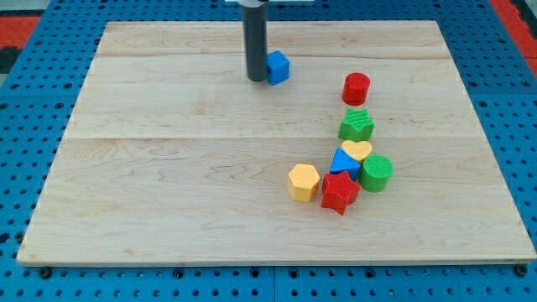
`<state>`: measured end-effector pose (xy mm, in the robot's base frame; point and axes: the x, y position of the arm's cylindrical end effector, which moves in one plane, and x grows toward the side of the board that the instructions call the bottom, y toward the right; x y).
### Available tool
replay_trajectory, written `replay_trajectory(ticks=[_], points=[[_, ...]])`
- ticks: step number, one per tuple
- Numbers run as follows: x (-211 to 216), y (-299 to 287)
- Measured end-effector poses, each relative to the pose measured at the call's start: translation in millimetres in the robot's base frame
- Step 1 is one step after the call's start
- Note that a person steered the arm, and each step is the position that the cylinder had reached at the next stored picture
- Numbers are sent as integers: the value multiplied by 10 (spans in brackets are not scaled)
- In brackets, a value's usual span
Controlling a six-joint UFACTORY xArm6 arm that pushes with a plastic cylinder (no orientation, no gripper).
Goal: Push the blue cube above red circle
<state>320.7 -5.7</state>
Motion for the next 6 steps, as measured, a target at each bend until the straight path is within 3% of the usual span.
replay_trajectory(ticks=[1,2,3,4,5,6], points=[[-4,297],[-196,-44],[-364,151],[-364,787],[-364,1070],[-468,410]])
